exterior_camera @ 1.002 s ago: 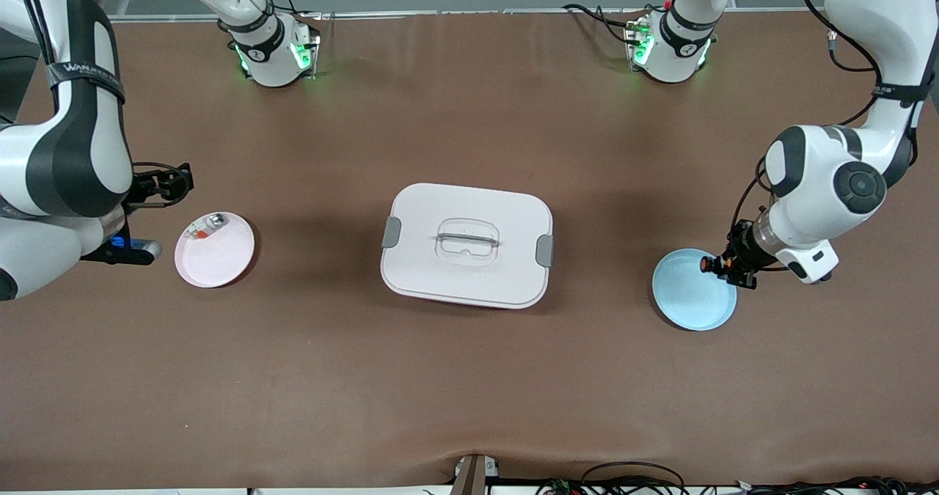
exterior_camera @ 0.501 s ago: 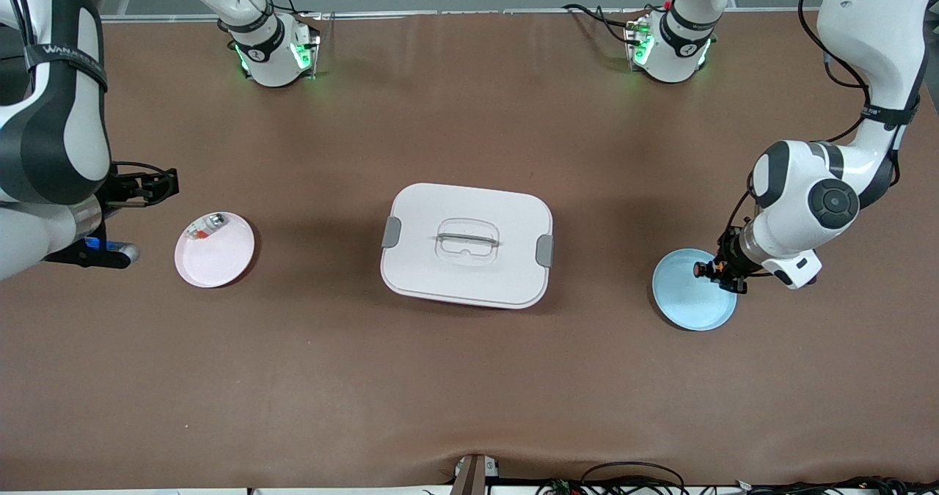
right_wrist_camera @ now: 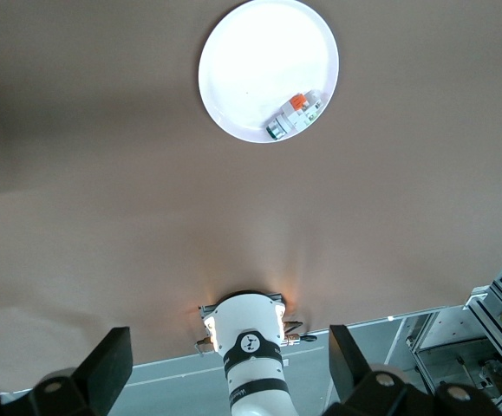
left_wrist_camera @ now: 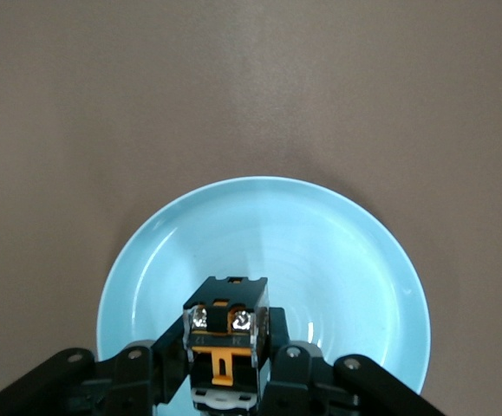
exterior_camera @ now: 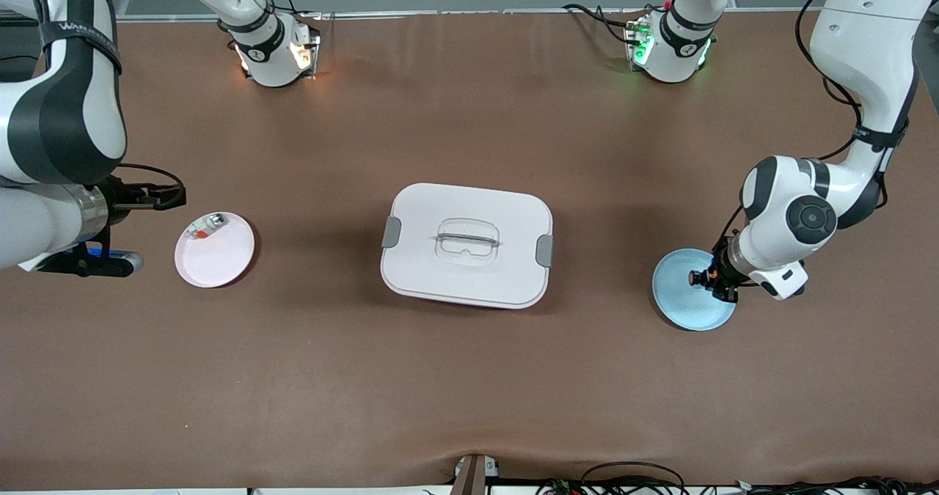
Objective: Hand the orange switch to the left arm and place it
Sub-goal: 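Lower the switch onto the blue plate and open the left gripper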
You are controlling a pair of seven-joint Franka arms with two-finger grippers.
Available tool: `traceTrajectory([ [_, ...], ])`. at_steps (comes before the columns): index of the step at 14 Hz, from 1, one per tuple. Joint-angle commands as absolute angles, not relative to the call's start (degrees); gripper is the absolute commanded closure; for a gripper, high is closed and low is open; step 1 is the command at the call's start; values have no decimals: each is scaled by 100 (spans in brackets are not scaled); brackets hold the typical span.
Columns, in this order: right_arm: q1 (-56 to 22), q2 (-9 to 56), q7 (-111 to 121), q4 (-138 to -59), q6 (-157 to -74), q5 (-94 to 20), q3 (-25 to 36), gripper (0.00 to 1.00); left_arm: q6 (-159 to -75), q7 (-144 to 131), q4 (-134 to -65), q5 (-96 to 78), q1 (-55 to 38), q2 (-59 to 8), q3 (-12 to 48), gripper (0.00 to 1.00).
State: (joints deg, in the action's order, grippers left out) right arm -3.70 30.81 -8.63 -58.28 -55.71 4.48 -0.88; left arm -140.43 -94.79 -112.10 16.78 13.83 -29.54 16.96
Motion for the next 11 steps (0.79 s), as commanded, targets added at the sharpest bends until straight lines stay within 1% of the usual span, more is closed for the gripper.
traceTrajectory([
  [1, -282, 2910, -817, -5818, -5467, 344, -132, 0, -14071, -9633, -10987, 1828, 1362, -3190, 1714, 100],
  [3, -133, 2795, -835, -5836, -5440, 63, -114, 0, -14071, -9633, -10995, 1828, 1362, -3217, 1714, 100],
  [5, 358, 2821, -817, -5862, -5449, -429, -114, 0, -14071, -9633, -11004, 1828, 1362, -3226, 1714, 100],
  [6, 508, 2830, -817, -5871, -5449, -500, -114, 0, -14071, -9633, -11013, 1828, 1362, -3226, 1714, 100],
  [11, 519, 2804, -853, -5871, -5414, -422, -105, 0, -14063, -9633, -11013, 1828, 1362, -3226, 1714, 100],
])
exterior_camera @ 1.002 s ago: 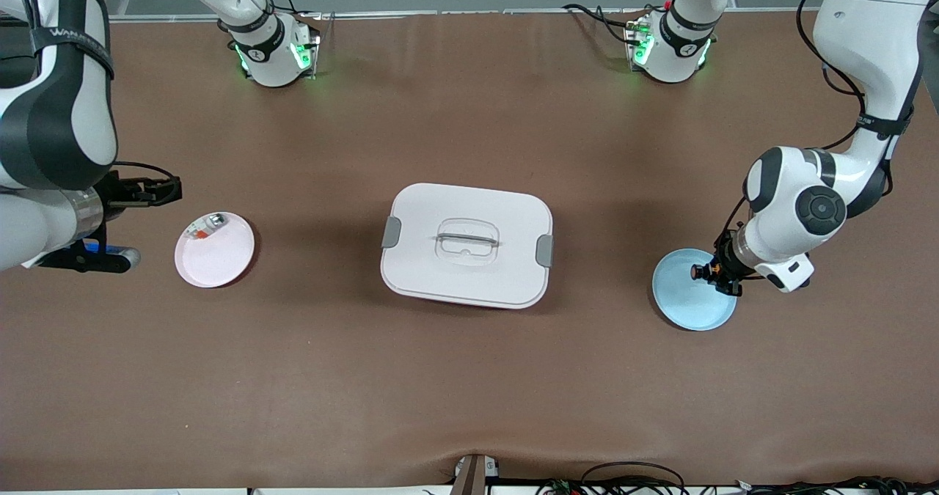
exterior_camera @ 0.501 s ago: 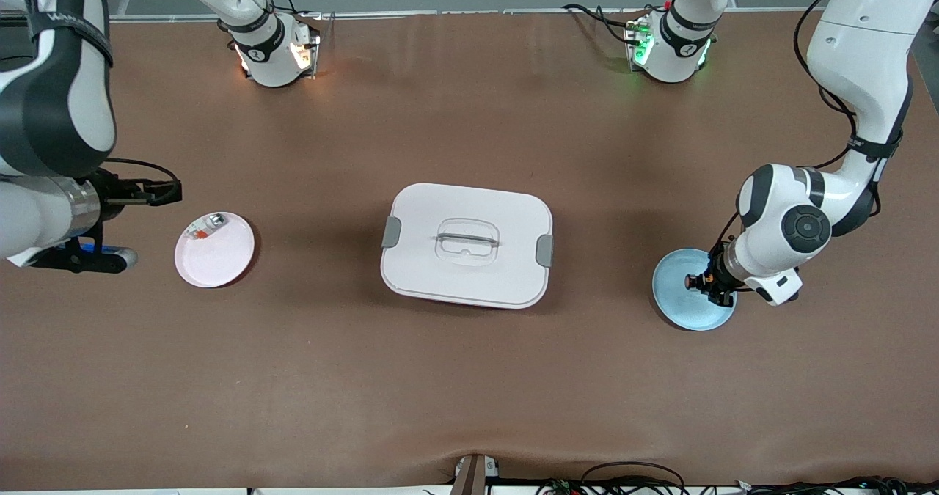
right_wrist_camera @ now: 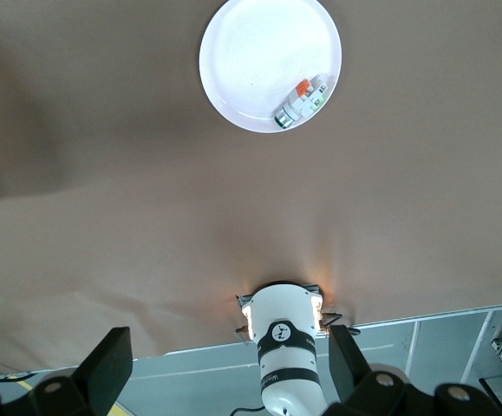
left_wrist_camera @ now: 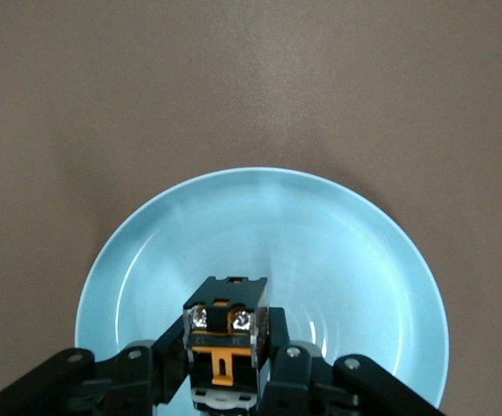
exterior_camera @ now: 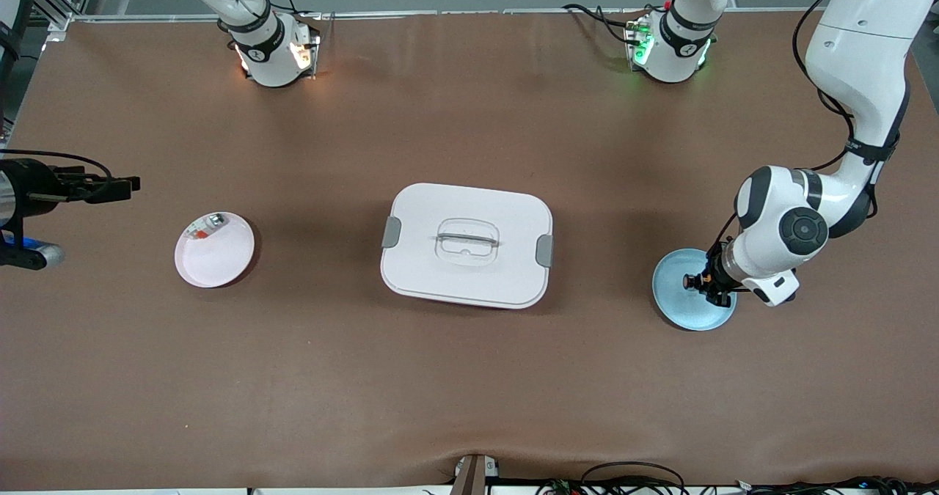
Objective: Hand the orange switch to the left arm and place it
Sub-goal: 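Lower the switch onto the blue plate and open the left gripper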
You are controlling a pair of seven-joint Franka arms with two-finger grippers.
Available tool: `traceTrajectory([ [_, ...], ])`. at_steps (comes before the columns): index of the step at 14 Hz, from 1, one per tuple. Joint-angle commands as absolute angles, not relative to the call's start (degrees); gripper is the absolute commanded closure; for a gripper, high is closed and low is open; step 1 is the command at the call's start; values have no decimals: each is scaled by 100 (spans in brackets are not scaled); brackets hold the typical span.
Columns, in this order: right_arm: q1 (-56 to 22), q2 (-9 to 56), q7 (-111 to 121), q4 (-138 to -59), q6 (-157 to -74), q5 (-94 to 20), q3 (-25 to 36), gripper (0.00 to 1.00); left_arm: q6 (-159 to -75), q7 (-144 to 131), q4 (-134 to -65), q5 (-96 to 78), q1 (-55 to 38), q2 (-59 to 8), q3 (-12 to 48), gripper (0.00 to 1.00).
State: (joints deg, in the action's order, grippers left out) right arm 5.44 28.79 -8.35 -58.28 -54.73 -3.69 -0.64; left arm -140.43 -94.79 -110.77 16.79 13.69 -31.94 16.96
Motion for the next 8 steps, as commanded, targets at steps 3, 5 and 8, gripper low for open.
traceTrajectory([
  [3, 553, 2812, -748, -5889, -5449, -413, -105, 0, -14036, -9572, -10995, 1837, 1371, -3226, 1714, 83],
  [5, 685, 2821, -127, -5906, -5545, -413, -105, 0, -14019, -9510, -10995, 1837, 1371, -3226, 1714, 34],
  [8, 730, 2778, 457, -5906, -5704, -317, -105, 0, -14019, -9571, -10986, 1828, 1362, -3217, 1714, 0],
])
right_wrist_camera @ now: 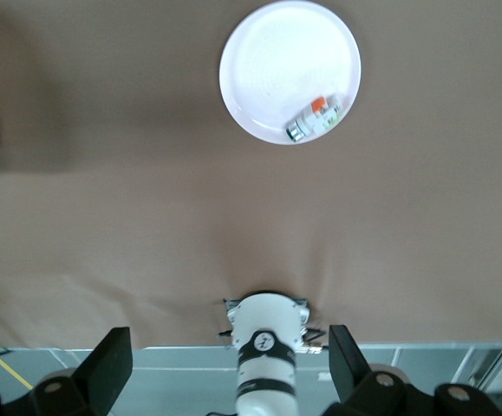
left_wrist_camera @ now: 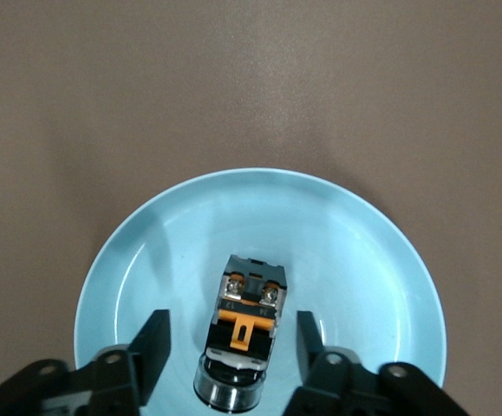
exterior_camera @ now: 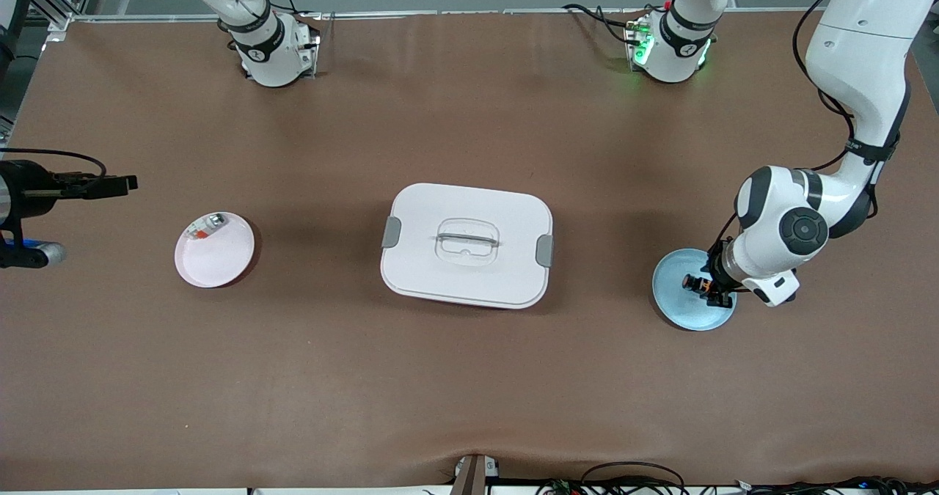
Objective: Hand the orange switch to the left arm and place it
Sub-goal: 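Lower the switch onto the blue plate and open the left gripper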
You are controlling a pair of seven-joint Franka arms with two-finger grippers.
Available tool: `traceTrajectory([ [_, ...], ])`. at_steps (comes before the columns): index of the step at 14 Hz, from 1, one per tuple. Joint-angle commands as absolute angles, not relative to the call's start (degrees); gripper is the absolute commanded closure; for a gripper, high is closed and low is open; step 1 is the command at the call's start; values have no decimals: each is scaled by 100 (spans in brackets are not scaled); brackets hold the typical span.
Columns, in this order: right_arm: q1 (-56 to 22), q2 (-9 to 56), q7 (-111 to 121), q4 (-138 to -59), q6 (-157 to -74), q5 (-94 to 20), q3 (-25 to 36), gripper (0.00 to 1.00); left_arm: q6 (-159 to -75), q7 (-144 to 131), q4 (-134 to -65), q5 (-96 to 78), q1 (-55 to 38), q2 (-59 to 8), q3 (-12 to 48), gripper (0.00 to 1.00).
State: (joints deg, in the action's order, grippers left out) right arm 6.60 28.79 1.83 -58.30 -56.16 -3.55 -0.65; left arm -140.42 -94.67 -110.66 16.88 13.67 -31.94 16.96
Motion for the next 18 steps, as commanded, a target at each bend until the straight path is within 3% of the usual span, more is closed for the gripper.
traceTrajectory([
  [1, 703, 2751, 457, -5906, -5748, -273, -114, 0, -14010, -9606, -10943, 1837, 1371, -3208, 1723, 0],
  [5, 607, 2383, 396, -6168, -6072, -220, -132, 0, -13721, -9536, -10829, 1837, 1406, -3024, 1758, 0],
  [11, 396, 1381, -140, -7434, -7003, -220, -141, 0, -13052, -6694, -10784, 1346, 1556, -2575, 1802, 0],
  [18, 439, 958, -141, -7708, -7901, -220, -106, 0, -13052, -3817, -10802, 687, 1556, -2461, 1802, 0],
])
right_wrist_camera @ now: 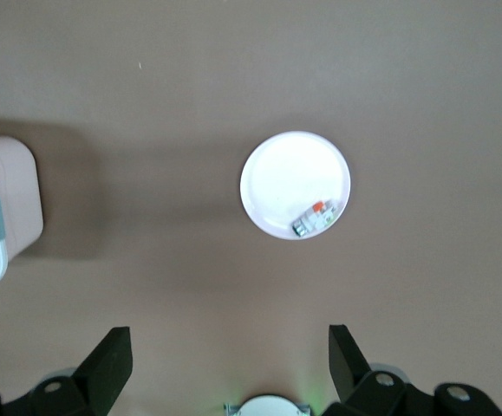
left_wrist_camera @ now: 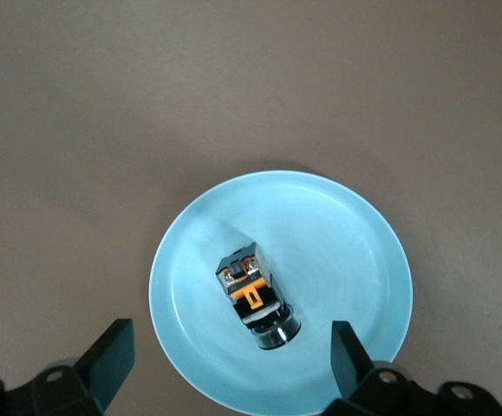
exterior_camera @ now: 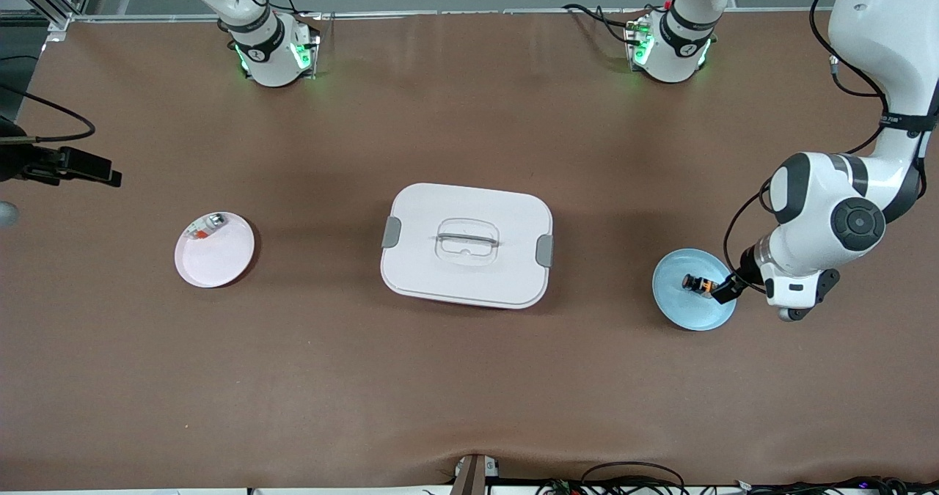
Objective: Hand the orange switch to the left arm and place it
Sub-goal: 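Lower the switch onto the blue plate and open the left gripper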
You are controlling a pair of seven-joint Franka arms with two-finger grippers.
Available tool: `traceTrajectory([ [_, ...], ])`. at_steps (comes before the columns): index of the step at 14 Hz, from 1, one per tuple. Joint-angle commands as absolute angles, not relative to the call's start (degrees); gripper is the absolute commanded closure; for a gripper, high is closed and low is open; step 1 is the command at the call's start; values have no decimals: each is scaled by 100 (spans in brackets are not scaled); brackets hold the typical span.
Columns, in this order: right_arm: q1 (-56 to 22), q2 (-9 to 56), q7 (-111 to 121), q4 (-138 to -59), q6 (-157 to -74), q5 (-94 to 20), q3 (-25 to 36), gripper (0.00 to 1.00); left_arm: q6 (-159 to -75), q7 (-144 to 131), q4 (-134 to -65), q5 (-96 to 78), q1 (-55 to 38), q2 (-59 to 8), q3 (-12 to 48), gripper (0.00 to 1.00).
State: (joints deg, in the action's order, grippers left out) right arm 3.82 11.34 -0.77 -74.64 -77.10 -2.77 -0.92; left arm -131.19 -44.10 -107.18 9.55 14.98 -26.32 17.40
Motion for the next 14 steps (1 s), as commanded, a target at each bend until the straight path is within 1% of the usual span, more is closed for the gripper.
traceTrajectory([
  [1, 466, 949, -141, -7708, -7945, -228, -105, 0, -13052, -3545, -10784, 564, 1547, -2452, 1802, 0],
  [4, 466, 932, -149, -7734, -7902, -229, -105, 0, -13043, -2709, -10731, 492, 1547, -2426, 1802, 0],
  [7, 466, 301, -149, -8706, -8322, -237, -105, 0, -13043, -2015, -10696, 492, 1547, -2268, 1802, 0],
  [10, 431, -78, -149, -9244, -8446, -255, -123, 0, -12921, -1355, -10627, 388, 1556, -2110, 1802, 0],
  [14, 448, -263, -149, -9386, -8359, -281, -123, 0, -12342, -749, -10311, 193, 1652, -1776, 1784, 0],
])
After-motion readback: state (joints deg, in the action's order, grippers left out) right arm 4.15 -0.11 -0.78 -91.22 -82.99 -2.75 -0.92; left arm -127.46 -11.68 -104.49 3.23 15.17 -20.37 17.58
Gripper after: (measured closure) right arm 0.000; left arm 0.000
